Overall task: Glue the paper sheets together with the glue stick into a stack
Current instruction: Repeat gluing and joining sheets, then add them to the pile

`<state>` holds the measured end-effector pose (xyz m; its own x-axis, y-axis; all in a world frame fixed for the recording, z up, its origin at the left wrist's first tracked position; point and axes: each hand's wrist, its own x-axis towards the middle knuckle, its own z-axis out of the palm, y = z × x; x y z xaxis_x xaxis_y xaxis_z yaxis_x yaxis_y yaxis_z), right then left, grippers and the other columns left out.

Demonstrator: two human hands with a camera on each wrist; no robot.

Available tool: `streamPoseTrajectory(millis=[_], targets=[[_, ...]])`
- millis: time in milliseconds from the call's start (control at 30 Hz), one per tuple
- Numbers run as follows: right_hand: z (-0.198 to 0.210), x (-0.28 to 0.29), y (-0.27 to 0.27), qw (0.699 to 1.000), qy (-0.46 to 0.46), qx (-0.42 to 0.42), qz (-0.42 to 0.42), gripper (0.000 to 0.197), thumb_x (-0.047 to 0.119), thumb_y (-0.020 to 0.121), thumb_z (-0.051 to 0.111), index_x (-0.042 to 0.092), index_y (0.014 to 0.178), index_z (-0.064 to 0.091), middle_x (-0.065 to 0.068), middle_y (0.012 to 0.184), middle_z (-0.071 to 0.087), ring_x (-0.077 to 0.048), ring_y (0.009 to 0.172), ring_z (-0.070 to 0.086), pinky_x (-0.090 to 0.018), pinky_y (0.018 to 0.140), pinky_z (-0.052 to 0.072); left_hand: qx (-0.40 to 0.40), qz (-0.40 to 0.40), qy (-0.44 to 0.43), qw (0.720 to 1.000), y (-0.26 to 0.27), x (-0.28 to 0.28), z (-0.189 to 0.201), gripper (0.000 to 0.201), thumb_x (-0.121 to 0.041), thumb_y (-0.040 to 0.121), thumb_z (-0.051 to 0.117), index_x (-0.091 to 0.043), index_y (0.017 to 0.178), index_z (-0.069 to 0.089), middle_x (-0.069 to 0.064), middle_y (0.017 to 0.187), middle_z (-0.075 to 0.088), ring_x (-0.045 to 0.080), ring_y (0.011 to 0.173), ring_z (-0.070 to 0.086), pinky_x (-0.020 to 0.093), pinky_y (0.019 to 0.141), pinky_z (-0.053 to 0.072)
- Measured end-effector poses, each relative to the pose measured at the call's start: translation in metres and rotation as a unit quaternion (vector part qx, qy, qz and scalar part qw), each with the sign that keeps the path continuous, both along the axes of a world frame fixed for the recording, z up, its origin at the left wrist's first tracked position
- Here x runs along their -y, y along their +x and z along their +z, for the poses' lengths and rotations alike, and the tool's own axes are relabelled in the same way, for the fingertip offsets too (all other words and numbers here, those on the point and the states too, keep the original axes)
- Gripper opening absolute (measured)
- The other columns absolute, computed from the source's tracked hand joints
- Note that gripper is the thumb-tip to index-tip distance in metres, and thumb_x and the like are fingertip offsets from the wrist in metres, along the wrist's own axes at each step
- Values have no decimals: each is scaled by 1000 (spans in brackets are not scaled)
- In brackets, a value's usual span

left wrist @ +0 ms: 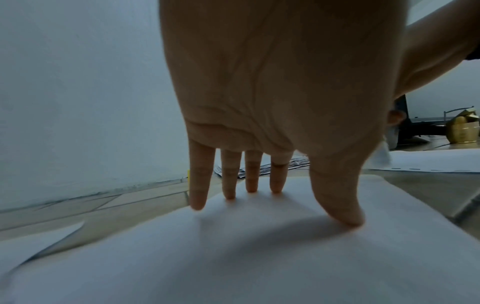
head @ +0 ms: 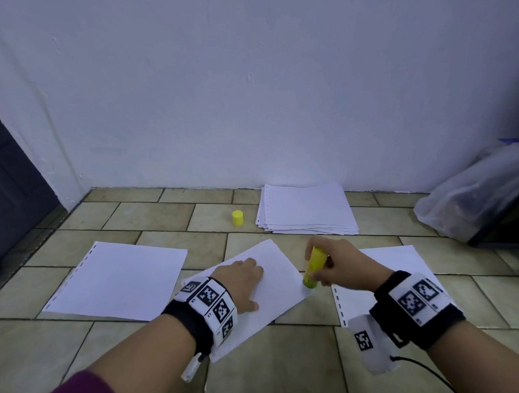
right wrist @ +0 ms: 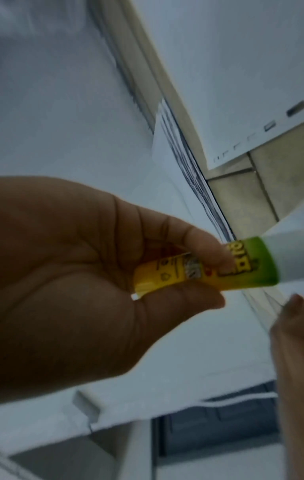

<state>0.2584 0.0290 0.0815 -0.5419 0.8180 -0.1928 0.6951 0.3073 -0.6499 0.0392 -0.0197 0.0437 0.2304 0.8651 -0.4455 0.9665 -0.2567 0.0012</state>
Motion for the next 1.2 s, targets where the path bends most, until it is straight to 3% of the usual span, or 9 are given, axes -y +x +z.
streamPoseTrajectory(millis=[67, 133, 200, 267, 367, 567, 800, 1067, 1200], targets=[[3, -6, 3, 985, -57, -140, -84, 23, -2, 80, 70, 11, 88, 53, -10, 71, 63, -21, 56, 63, -32, 55, 54, -21, 7, 8, 1000, 1, 1, 3, 62, -47, 92, 54, -17, 142, 32, 7, 140, 34, 25, 127, 40, 40, 96, 41], [4, -12, 3, 943, -142, -261, -150, 20, -6, 82, 67, 5, 90, 53, -15, 71, 60, -24, 54, 59, -30, 54, 52, -43, 16, 15, 999, 2, 2, 5, 61, -44, 93, 54, -15, 141, 32, 10, 137, 35, 26, 124, 41, 39, 94, 42], [3, -16, 1, 898, -218, -331, -189, 16, -6, 85, 62, 5, 92, 52, -15, 73, 59, -22, 53, 57, -27, 53, 51, -41, 19, 27, 999, 1, 3, 4, 62, -42, 92, 57, -12, 140, 32, 10, 142, 29, 25, 127, 36, 38, 92, 42], [1, -19, -4, 874, -247, -361, -214, 16, -6, 87, 60, 7, 91, 51, -12, 71, 59, -19, 51, 57, -24, 51, 51, -3, 15, 36, 999, -1, 5, 2, 62, -40, 91, 59, -13, 140, 33, 6, 151, 17, 23, 132, 30, 37, 91, 43], [-5, -25, -17, 898, -202, -321, -224, 18, -4, 88, 61, 7, 96, 48, -13, 73, 58, -18, 49, 58, -24, 50, 51, 23, 10, 24, 999, -4, 5, -1, 58, -37, 95, 52, -24, 147, 28, 4, 150, 22, 23, 132, 31, 38, 93, 43], [-19, -40, -52, 967, -30, -165, -192, 25, 7, 87, 62, 9, 107, 46, -12, 80, 61, -12, 49, 57, -18, 51, 48, -1, 74, 29, 997, -13, 2, -2, 66, -53, 93, 48, -31, 150, 23, 4, 149, 25, 25, 136, 27, 40, 101, 41], [-18, -49, -102, 987, 59, -118, -91, 20, 8, 82, 68, 11, 99, 57, -16, 96, 66, -33, 84, 64, -38, 79, 53, 21, 75, 27, 997, -18, 6, -4, 67, -52, 94, 46, -30, 151, 17, 4, 150, 23, 29, 133, 26, 42, 100, 41], [-11, -49, -93, 997, 71, 23, -13, 26, 9, 88, 61, 10, 113, 55, -15, 104, 63, -21, 85, 50, -23, 68, 37, 14, 65, 12, 998, -18, 3, -2, 72, -53, 91, 51, -29, 150, 18, 6, 150, 24, 30, 133, 28, 42, 103, 40], [-1, -35, -64, 995, 53, 84, 19, 24, 10, 86, 63, 15, 108, 55, -1, 91, 57, -17, 82, 50, -21, 58, 37, 23, 62, 14, 998, -20, 1, -4, 69, -53, 89, 55, -32, 146, 25, 5, 144, 29, 29, 128, 34, 40, 101, 41]])
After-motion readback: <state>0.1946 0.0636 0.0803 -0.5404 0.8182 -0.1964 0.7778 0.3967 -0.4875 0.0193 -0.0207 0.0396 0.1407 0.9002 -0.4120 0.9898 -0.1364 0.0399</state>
